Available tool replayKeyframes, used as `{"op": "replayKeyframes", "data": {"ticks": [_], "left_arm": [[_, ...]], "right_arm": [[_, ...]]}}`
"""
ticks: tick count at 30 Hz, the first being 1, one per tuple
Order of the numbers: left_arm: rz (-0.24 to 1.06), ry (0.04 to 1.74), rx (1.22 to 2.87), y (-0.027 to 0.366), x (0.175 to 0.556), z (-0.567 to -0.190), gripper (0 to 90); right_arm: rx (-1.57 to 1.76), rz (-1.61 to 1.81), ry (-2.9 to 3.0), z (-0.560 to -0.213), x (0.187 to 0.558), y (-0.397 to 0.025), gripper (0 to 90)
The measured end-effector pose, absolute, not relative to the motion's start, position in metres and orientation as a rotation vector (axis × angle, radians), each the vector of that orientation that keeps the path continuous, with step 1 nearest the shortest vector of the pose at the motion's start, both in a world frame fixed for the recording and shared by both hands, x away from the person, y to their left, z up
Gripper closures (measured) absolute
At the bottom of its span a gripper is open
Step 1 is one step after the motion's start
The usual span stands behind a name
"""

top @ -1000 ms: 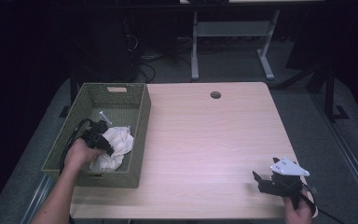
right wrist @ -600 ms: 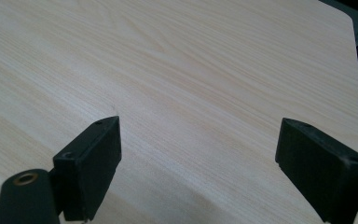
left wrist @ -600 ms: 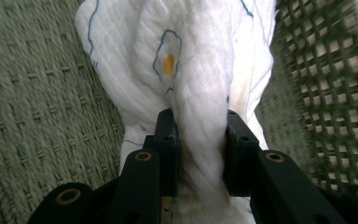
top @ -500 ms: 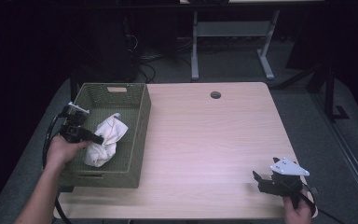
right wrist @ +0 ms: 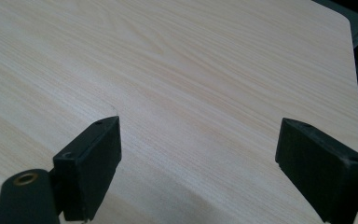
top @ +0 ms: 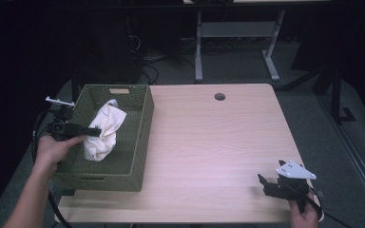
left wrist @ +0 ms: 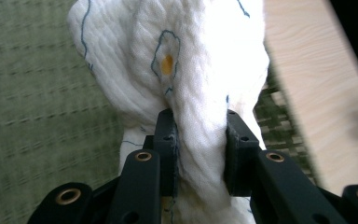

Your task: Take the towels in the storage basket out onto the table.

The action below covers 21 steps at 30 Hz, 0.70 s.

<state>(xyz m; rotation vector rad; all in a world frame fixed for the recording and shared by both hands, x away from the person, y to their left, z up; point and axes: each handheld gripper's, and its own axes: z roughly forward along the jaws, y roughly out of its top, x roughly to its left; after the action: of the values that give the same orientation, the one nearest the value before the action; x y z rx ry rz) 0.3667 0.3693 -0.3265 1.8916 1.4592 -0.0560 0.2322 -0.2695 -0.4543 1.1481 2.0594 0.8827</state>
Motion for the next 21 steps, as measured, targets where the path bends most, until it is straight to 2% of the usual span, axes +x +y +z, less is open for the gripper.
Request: {"op": "replayKeyframes", "data": {"ticks": [6,21], "left_arm": [[-0.09,1.407,1.831,0.366,0.364,-0.316,70.2],[-0.055,1.291,1.9,0.334,0.36,-0.285,70.2]], "right_arm": [[1.153,0.881,2.059,-0.455,0.232,-0.269,13.9],[1.159,0.885,2.052,-0.454,0.232,-0.271,13.9]]}}
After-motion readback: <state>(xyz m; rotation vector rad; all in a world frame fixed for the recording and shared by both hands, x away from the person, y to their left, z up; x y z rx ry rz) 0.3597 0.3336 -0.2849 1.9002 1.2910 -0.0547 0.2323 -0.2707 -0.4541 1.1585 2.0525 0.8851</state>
